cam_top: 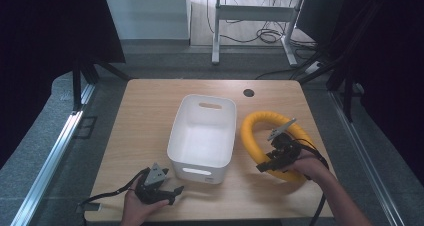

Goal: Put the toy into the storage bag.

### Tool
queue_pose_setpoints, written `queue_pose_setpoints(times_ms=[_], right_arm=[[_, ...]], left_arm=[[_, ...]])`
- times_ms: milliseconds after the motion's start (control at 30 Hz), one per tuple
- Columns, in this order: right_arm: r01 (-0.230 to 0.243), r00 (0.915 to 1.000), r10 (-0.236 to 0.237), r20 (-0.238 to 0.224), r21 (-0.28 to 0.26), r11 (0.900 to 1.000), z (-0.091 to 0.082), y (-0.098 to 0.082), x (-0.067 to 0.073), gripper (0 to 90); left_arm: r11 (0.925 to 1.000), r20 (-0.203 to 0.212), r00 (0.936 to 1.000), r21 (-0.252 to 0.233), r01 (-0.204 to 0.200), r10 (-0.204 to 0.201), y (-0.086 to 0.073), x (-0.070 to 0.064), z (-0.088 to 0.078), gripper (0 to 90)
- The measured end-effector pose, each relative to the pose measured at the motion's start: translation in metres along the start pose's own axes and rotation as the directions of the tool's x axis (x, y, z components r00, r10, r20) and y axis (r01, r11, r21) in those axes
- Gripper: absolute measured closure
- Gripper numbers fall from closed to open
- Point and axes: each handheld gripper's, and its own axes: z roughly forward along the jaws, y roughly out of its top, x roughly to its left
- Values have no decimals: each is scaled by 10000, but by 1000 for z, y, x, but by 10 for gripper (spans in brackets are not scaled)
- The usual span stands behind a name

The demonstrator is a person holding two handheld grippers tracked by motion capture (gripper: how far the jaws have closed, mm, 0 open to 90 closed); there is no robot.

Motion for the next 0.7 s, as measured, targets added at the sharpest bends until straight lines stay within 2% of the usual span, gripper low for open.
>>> queue_pose_setpoints(times_ms=[233,433,700], right_arm=[[5,9998,-24,-202,-921,9958,-18,-3,-5,509],[-26,9994,-22,-356,-1337,9910,-26,-6,-7,510],[-118,9996,62,-273,-2123,9771,-41,-8,-11,512]], left_arm=[[10000,0,10000,-11,-27,27,0,0,0,185],[10000,38,10000,-74,-54,55,0,0,0,187],[9999,50,10000,-67,-81,81,0,0,0,187]])
